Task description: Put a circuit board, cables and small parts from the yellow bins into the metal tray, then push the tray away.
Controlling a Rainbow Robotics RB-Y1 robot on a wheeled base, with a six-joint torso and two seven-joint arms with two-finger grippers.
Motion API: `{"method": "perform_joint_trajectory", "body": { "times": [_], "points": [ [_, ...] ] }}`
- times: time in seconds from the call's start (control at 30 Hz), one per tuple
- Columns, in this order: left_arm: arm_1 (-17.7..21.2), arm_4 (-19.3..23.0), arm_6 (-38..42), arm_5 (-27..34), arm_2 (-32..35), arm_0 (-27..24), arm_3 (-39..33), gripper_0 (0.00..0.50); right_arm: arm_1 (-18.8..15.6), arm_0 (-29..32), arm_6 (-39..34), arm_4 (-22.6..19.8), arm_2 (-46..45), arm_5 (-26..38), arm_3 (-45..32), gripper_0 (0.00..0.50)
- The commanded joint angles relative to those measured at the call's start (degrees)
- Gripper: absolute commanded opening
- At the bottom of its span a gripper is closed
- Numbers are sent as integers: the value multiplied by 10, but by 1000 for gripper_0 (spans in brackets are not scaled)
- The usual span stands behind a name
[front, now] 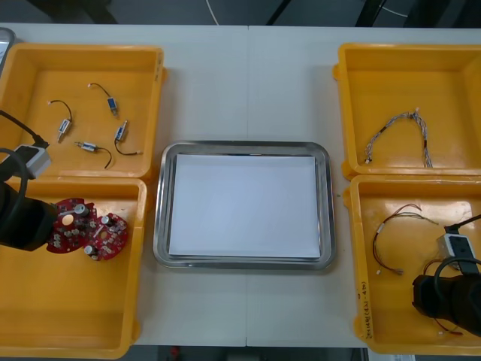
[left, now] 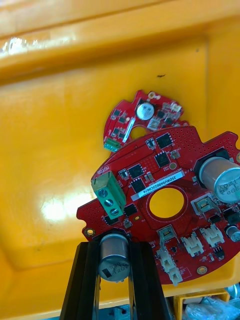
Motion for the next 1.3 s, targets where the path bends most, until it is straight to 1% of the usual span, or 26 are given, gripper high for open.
{"method": "perform_joint_trajectory", "body": {
  "times": [0.03,0.1,0.13,0.17,0.37,0.43,0.53,0.63,0.67,0.73,0.83,0.9,1.07,1.13,1.3],
  "points": [
    [20,9,85,7,-13,-49,-18,2,-23,15,28,-13,-42,47,-70,0],
    [14,-2,92,7,-41,-72,-18,1,-29,11,27,-19,-62,82,-99,0],
    [12,-5,94,7,-48,-78,-18,0,-31,10,27,-20,-67,90,-107,0],
    [6,-13,100,7,-62,-91,-18,3,-33,6,26,-30,-79,108,-119,0],
    [-33,-40,163,7,-135,-157,-9,4,-42,-30,29,-93,-162,203,-172,0],
    [-51,-49,183,6,-161,-183,0,4,-48,-53,26,-118,-192,243,-186,0],
    [-69,-61,199,7,-188,-208,11,2,-58,-78,25,-145,-219,281,-194,0],
    [-98,-88,215,6,-224,-233,26,3,-76,-121,25,-190,-250,337,-195,0],
    [-103,-92,216,6,-230,-237,29,2,-79,-128,25,-198,-254,346,-194,0],
    [-120,-111,219,6,-252,-248,40,3,-88,-157,29,-227,-266,351,-194,0],
    [-141,-129,223,4,-279,-262,55,4,-103,-192,29,-257,-270,351,-195,0],
    [-155,-139,227,4,-297,-272,67,3,-115,-211,29,-270,-266,351,-195,0],
    [-185,-178,234,-5,-355,-289,93,2,-144,-247,30,-291,-243,351,-191,0],
    [-196,-198,239,-18,-380,-293,107,2,-160,-264,30,-310,-233,351,-183,0],
    [-212,-228,251,-36,-419,-292,131,3,-188,-290,33,-357,-228,351,-156,0]
  ]
}}
